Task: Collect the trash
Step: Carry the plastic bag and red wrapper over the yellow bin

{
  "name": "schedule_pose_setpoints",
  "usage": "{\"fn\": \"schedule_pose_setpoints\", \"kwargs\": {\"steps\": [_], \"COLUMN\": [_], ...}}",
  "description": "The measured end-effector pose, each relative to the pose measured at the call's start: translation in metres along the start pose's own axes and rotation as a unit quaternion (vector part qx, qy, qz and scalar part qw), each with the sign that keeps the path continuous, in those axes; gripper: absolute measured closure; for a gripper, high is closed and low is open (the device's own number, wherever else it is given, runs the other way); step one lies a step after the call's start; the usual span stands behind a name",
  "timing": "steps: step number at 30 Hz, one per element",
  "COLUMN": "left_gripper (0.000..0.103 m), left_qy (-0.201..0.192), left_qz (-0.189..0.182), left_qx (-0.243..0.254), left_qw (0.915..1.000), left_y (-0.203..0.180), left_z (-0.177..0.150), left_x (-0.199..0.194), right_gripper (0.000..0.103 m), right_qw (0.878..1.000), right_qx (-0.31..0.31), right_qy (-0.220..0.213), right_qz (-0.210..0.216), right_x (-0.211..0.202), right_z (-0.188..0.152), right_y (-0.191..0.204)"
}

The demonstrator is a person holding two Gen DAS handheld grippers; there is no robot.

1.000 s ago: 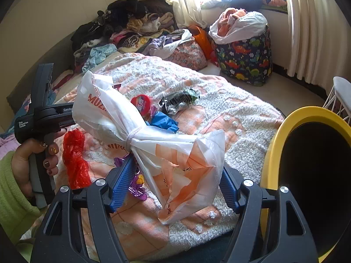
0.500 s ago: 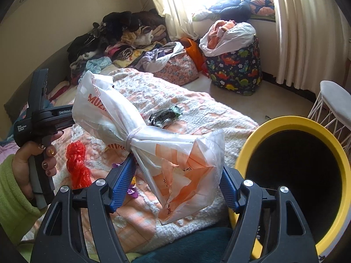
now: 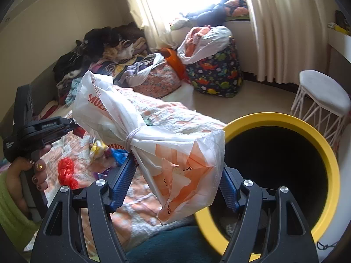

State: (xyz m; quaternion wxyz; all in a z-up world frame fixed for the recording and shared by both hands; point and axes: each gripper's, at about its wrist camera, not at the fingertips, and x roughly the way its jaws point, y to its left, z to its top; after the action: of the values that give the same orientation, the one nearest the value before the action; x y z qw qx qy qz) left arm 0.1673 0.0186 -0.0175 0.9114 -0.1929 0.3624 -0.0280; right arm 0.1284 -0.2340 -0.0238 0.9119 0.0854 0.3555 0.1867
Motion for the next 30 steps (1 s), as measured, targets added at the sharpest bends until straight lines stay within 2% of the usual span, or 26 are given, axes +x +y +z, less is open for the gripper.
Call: {"fn": "schedule_pose_setpoints", "kwargs": {"steps": [30], "left_gripper": [0.097], "left_qy": [0.008], "left_qz": [-0.066], "left_qx": [0.09], "left_qw": [0.9937], "left_y": [-0.114], "left_z": [-0.023], "left_x": [0.012], "right_gripper": [0.035], "right_qw": [0.993], "right_qx": [0.089], "right_qy": [-0.051], "right_qz": [-0.056], "right_x": [-0.057], "right_z": [-0.014], "right_y": [-0.083]}}
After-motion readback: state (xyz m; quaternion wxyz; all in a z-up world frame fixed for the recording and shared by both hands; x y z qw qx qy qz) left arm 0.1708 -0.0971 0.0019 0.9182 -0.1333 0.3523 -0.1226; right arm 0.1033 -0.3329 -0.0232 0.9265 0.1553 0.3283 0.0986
